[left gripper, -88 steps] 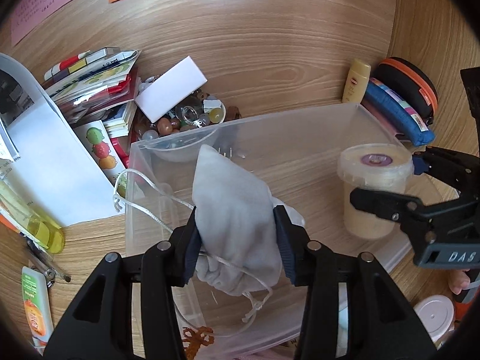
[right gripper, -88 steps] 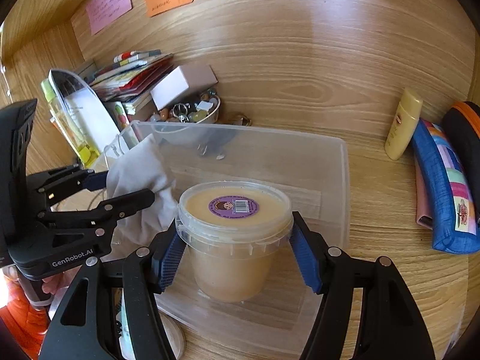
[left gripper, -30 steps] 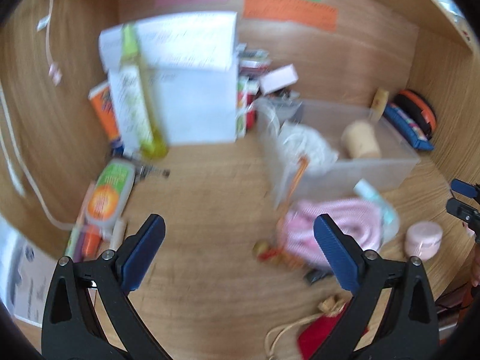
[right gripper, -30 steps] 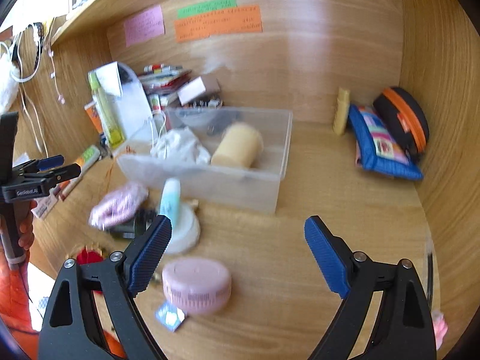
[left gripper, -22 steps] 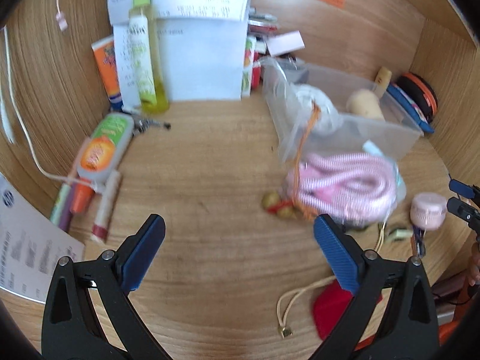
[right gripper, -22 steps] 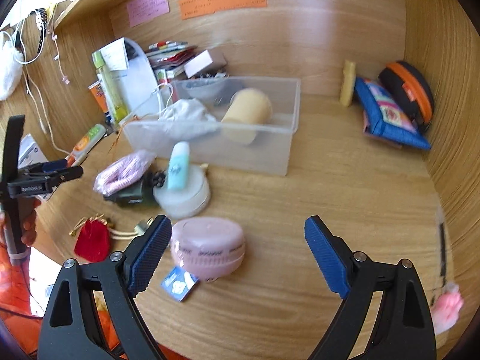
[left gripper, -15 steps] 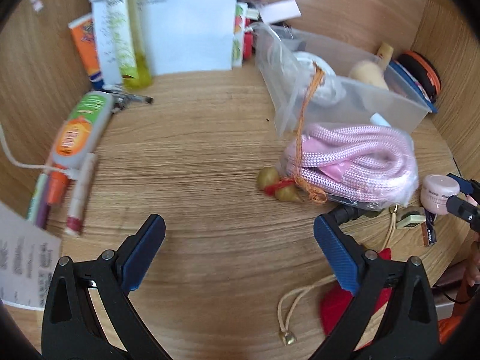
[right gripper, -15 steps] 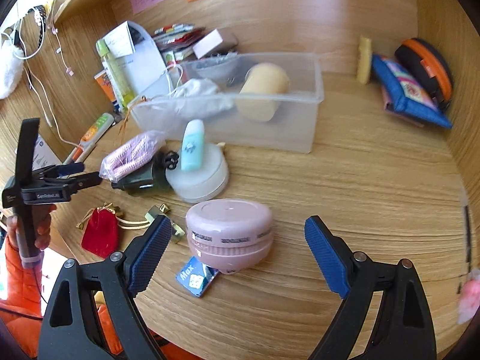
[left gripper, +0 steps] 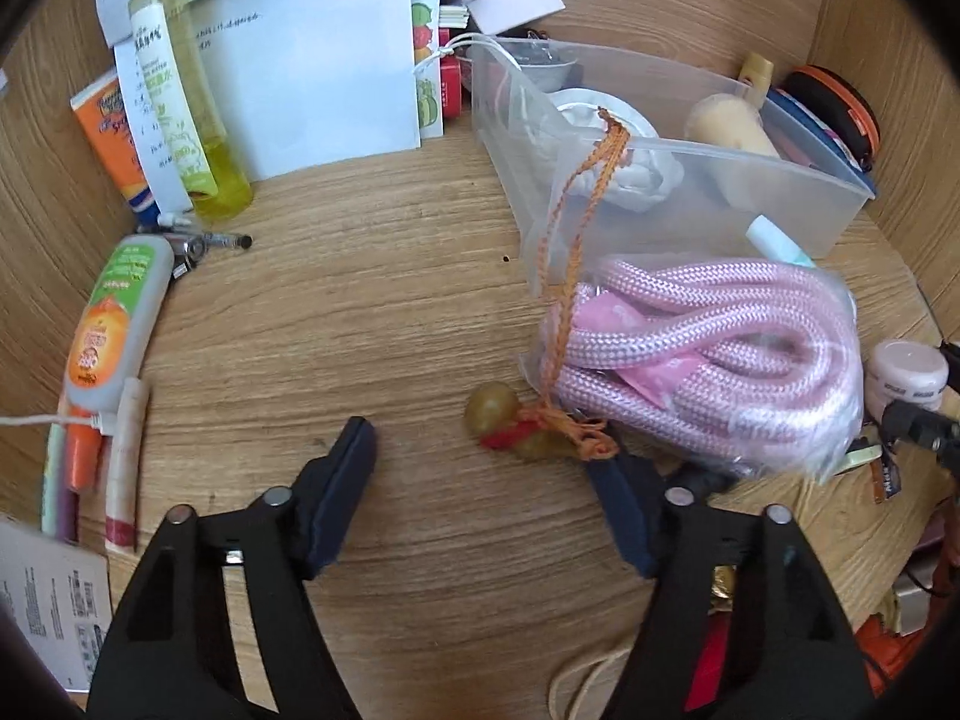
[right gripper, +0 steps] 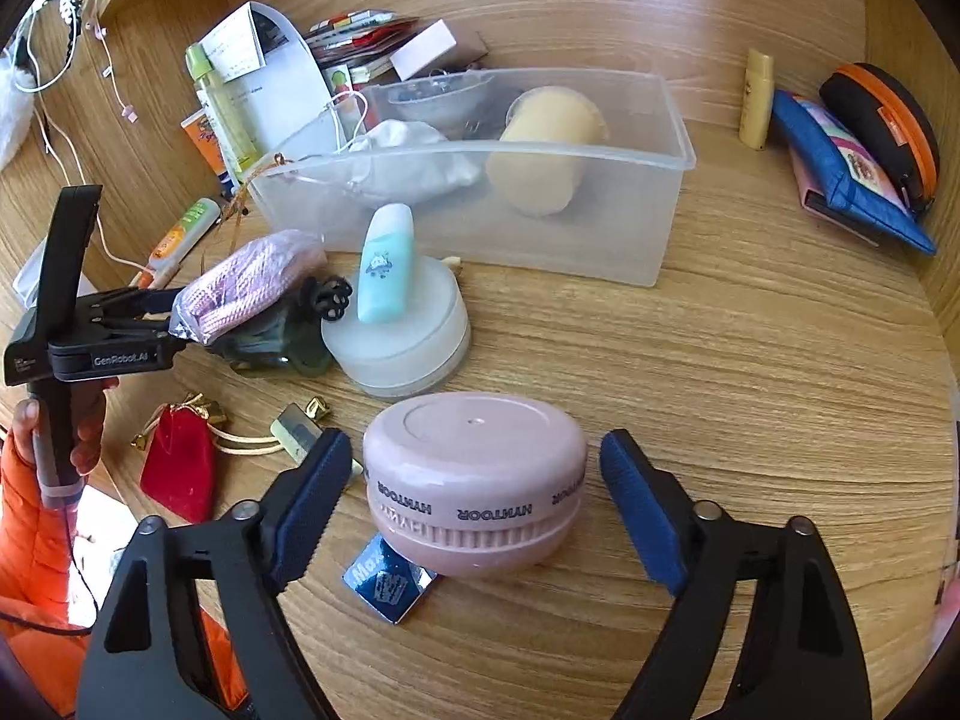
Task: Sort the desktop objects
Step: 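Grasp the pink round container with the right tool while the left tool grasps the yellow gourd, then carry the gourd into the box with the left tool while the right tool drops the pink container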
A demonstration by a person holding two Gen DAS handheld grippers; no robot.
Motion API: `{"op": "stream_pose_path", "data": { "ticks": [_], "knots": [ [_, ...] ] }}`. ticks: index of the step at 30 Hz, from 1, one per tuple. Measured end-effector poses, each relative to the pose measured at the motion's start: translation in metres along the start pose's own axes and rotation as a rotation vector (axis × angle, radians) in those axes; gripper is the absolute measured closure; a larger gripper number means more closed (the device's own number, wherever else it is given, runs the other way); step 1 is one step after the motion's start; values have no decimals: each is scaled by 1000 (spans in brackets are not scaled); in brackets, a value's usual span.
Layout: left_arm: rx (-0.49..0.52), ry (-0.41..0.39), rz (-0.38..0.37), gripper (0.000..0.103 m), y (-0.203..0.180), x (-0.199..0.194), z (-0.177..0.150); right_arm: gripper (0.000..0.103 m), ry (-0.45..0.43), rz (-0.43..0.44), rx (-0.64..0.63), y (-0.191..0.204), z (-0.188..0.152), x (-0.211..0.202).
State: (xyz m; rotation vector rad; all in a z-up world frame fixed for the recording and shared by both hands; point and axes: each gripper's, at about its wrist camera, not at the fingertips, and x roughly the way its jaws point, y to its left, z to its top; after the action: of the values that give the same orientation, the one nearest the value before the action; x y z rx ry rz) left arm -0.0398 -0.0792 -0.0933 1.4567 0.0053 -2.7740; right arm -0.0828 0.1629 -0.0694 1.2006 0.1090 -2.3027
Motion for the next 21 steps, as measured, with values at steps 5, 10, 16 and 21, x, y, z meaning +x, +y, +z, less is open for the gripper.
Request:
{"op": "stream_pose_path", "data": {
  "ticks": [5, 10, 16, 21],
  "knots": [
    [14, -23, -8, 50, 2, -1, 1, 43, 18, 25, 20, -6, 1, 4],
    [16, -31, -13, 62, 3, 3, 7, 43, 8, 16, 24, -6, 0, 4],
    [2, -31, -17, 62, 2, 3, 9, 43, -29, 21, 49, -13, -1, -5],
    [-35, -45, -5, 62, 12, -1, 8, 43, -60, 12, 58, -17, 1, -13]
  ]
}}
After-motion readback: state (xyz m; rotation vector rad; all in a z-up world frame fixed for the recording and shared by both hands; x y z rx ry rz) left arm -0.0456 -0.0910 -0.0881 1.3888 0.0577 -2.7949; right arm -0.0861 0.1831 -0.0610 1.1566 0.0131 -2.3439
